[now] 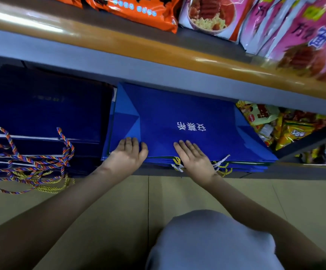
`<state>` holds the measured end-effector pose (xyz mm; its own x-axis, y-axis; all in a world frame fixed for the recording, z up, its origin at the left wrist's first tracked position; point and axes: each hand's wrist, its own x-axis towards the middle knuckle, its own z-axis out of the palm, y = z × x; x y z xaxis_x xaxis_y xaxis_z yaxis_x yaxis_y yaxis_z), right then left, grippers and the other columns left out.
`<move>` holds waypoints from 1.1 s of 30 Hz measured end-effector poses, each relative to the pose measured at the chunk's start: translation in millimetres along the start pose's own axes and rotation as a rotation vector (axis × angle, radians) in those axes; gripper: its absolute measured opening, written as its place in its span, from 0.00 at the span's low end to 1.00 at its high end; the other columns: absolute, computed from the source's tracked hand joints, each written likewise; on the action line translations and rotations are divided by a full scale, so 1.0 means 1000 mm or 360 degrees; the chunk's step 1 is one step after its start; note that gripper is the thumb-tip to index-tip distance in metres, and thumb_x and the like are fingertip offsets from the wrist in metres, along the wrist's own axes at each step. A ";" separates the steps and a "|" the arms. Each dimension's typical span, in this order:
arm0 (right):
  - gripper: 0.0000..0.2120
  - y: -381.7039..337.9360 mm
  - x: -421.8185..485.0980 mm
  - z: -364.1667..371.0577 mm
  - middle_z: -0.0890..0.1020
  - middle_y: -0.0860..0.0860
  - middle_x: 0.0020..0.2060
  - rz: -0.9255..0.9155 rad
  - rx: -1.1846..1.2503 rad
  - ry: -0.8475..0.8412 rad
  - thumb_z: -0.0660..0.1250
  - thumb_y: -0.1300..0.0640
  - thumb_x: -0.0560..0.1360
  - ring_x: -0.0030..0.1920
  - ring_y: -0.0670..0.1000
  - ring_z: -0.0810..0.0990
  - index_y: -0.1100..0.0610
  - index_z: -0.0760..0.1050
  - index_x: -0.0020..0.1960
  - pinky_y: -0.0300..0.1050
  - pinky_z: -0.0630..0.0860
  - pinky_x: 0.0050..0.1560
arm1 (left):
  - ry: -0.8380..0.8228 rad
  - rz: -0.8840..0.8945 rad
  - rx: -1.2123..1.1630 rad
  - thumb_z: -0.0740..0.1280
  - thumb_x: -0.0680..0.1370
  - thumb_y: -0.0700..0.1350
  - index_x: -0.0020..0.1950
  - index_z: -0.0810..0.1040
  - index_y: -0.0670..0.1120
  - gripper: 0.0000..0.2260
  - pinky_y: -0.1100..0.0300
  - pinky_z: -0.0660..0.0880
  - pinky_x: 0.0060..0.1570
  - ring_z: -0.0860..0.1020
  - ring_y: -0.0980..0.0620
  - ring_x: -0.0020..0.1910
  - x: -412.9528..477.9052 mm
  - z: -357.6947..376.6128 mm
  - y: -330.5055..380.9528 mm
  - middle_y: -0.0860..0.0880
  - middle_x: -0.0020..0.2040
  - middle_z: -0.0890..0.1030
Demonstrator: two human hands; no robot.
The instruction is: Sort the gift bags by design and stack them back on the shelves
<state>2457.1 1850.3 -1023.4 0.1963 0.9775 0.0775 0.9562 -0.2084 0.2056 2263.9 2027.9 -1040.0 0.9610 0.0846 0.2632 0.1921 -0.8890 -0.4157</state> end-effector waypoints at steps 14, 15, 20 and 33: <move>0.42 0.017 -0.002 0.015 0.77 0.62 0.62 0.0072 -0.0058 -0.0042 0.83 0.61 0.56 0.62 0.61 0.77 0.66 0.71 0.67 0.55 0.73 0.61 | -0.0041 -0.0009 -0.0031 0.69 0.67 0.35 0.55 0.68 0.35 0.20 0.47 0.80 0.48 0.81 0.36 0.48 0.026 0.008 0.009 0.32 0.51 0.80; 0.41 0.017 -0.001 0.017 0.78 0.62 0.61 0.0057 -0.0076 -0.0026 0.82 0.63 0.56 0.62 0.61 0.77 0.66 0.72 0.67 0.55 0.73 0.61 | -0.0061 -0.0006 -0.0047 0.71 0.65 0.36 0.56 0.68 0.35 0.22 0.47 0.80 0.49 0.81 0.36 0.49 0.026 0.006 0.008 0.32 0.51 0.80; 0.43 0.021 -0.001 0.017 0.78 0.62 0.61 0.0014 -0.0106 0.0045 0.82 0.64 0.55 0.61 0.61 0.78 0.67 0.70 0.67 0.56 0.74 0.60 | -0.0166 -0.0007 -0.0093 0.75 0.63 0.37 0.56 0.67 0.36 0.26 0.47 0.80 0.48 0.81 0.36 0.49 0.027 -0.001 0.004 0.33 0.51 0.81; 0.39 0.014 -0.037 -0.018 0.63 0.56 0.71 0.0039 0.0233 0.0667 0.71 0.49 0.71 0.71 0.56 0.64 0.58 0.54 0.74 0.54 0.56 0.70 | -0.0029 -0.0119 -0.0079 0.73 0.55 0.29 0.55 0.67 0.38 0.31 0.56 0.76 0.28 0.79 0.43 0.32 0.047 -0.028 -0.033 0.41 0.36 0.79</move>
<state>2459.2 1810.5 -1005.4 0.1429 0.8679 0.4757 0.9790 -0.1945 0.0609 2297.4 2048.8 -988.9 0.9479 0.1593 0.2760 0.2539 -0.9010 -0.3517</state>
